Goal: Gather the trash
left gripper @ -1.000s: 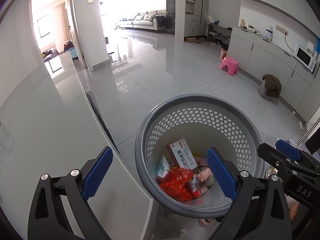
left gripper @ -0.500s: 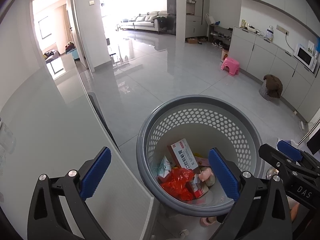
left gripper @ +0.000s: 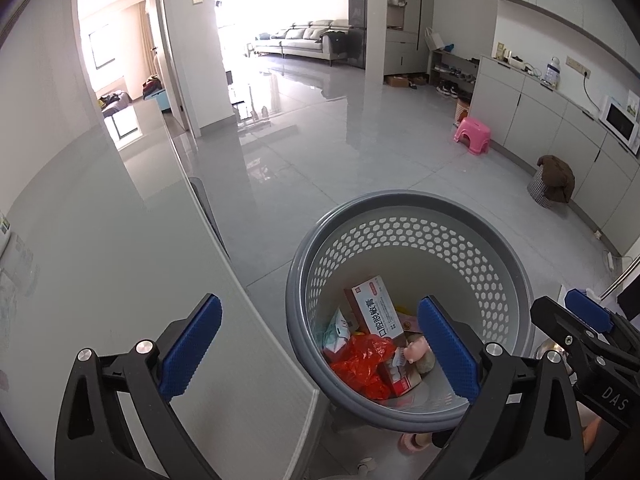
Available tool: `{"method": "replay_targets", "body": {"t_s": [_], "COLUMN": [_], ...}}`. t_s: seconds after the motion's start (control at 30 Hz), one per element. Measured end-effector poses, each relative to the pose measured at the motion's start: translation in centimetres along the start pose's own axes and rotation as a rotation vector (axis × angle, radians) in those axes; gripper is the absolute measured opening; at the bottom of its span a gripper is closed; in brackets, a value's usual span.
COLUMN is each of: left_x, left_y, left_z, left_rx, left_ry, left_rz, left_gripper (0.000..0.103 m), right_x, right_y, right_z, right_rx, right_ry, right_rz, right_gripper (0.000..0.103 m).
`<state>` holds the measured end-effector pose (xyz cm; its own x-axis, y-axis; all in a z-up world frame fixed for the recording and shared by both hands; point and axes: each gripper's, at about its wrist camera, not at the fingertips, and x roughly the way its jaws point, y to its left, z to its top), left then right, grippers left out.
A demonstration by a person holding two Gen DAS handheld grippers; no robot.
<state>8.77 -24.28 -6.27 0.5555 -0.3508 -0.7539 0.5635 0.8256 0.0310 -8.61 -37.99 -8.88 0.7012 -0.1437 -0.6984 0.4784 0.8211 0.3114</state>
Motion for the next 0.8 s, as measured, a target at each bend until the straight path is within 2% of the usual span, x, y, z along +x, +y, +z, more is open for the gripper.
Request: {"method": "replay_targets", "body": {"t_s": [0.8], "left_x": [-1.2], "left_y": [-0.3], "left_z": [-0.4], "left_rx": [0.018], "left_ry": [-0.023], "left_rz": [0.024], "left_gripper": [0.097], "right_x": [-0.5], "right_y": [0.2], "right_z": [0.0], "right_rx": [-0.003], "right_ry": [-0.006], "right_rz": [0.001], "right_gripper": [0.077]}}
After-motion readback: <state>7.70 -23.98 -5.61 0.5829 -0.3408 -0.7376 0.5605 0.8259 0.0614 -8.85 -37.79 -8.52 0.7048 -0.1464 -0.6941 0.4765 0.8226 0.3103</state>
